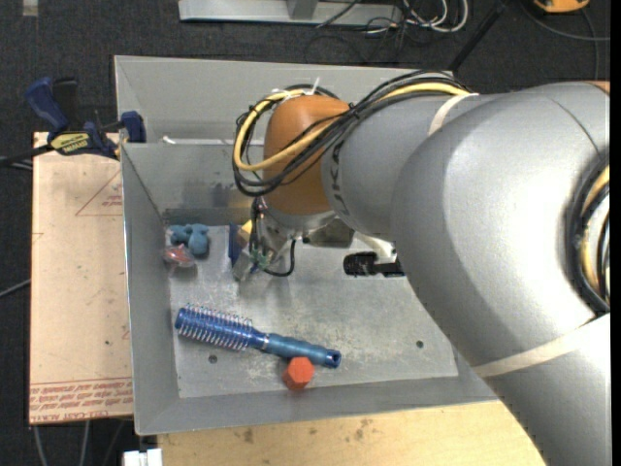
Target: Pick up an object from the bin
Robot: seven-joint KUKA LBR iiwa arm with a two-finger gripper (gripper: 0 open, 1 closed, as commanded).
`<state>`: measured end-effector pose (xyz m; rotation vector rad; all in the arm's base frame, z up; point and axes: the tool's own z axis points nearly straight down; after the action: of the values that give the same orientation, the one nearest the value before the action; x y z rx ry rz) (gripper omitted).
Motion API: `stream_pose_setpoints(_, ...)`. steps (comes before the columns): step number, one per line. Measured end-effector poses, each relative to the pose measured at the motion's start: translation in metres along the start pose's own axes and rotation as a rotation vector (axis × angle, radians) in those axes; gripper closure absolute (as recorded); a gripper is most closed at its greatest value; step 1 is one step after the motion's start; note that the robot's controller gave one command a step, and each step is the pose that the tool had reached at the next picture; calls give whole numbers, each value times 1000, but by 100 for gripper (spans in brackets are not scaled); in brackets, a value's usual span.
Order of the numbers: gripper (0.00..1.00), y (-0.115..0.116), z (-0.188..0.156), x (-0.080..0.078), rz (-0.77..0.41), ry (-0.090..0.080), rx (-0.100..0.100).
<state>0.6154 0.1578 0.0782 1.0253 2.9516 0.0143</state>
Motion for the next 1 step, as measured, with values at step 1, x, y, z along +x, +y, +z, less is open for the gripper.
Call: stream_pose_setpoints(1, 100, 1, -5, 0, -1, 12, 13)
